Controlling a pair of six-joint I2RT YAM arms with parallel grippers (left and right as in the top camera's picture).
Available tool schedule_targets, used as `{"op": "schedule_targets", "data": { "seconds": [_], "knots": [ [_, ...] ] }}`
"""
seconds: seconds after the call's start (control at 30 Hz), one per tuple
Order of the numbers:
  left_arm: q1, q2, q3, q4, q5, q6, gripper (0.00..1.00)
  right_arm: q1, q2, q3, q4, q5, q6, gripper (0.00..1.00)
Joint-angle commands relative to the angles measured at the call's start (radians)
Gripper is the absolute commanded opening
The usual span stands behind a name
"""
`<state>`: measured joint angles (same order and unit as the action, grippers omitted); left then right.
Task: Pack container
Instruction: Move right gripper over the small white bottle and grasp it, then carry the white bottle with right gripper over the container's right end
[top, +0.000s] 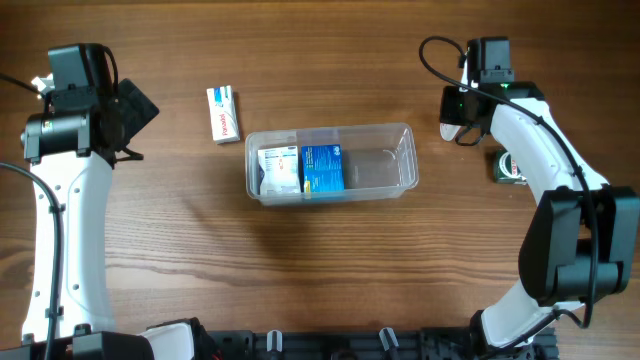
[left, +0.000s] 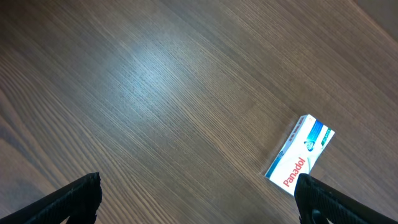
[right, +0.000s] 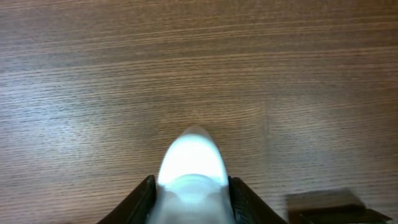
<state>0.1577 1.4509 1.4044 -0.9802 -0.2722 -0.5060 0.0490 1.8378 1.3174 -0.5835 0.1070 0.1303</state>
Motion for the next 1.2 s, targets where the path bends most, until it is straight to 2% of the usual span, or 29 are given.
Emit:
{"op": "schedule_targets", "data": {
  "seconds": [0.0,0.13,0.33,0.6,0.87,1.17],
  "knots": [
    [0.004,-0.005,0.008,0.003,-0.009,0.004,1.0,-0.003,0.021,0.005,-0.007,0.032,0.0,0.35],
    [0.004,-0.005,0.008,0.003,-0.009,0.004,1.0,-0.003,0.021,0.005,-0.009,0.032,0.0,0.26],
    [0.004,-0.005,0.008,0.003,-0.009,0.004,1.0,-0.002,-0.056,0.037,-0.032,0.092,-0.003,0.2],
    [0.004,-0.005,0.008,0.003,-0.009,0.004,1.0,0.034,-0.288,0.051,-0.127,0.087,0.004,0.21],
    [0.004,-0.005,0.008,0.003,-0.009,0.004,1.0,0.194,-0.516,0.051,-0.226,0.087,0.013,0.21],
    [0.004,-0.005,0.008,0.003,-0.01,0.004,1.0,0.353,-0.488,0.049,-0.271,0.068,0.143,0.22]
  ]
}}
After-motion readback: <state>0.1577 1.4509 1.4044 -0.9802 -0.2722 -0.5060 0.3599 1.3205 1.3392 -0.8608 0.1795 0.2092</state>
